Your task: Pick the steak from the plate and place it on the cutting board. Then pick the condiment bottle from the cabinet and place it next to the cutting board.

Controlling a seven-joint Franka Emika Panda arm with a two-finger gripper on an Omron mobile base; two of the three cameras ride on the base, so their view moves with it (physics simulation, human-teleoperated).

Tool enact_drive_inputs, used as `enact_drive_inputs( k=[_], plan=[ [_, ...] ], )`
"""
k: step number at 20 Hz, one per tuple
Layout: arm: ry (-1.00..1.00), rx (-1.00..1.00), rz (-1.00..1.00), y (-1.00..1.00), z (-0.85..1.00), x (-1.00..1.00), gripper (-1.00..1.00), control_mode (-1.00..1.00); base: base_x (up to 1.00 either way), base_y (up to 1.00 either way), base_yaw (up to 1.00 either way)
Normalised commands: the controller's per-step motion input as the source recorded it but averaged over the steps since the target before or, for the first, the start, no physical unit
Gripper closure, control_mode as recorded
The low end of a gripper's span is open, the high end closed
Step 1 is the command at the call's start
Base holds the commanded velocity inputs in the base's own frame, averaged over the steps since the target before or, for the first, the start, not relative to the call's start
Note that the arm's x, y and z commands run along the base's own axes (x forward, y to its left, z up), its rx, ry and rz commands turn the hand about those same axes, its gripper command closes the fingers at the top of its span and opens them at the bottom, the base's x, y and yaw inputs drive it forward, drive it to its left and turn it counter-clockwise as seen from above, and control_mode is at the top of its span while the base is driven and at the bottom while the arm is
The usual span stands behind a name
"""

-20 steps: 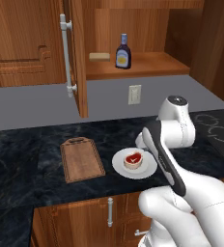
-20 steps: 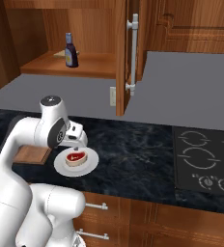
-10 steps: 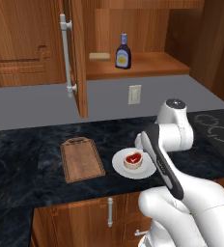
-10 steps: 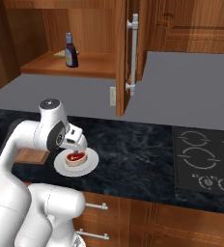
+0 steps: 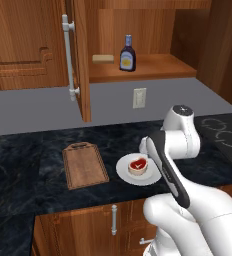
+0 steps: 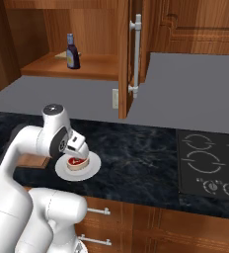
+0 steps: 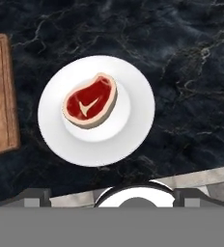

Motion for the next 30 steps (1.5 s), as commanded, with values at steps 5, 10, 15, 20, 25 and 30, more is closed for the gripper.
enact_drive_inputs(
  k=[5,10,15,20,25,30],
  plan=[
    [0.0,0.03,-0.09,0.01,-0.09,0.09,-1.0,-1.0,0.0,0.0,0.0],
    [-0.01,0.01,-0.08,0.01,-0.1,0.09,-1.0,-1.0,0.0,0.0,0.0],
    [-0.01,0.0,-0.07,0.01,-0.11,0.13,-1.0,-1.0,0.0,0.0,0.0],
    [-0.01,0.0,-0.07,0.01,-0.1,0.17,-1.0,-1.0,0.0,0.0,0.0],
    [0.0,0.01,-0.07,0.01,-0.1,0.18,-1.0,-1.0,0.0,0.0,0.0],
    [0.0,0.01,-0.07,0.02,-0.11,0.18,-1.0,-1.0,0.0,0.0,0.0]
  ],
)
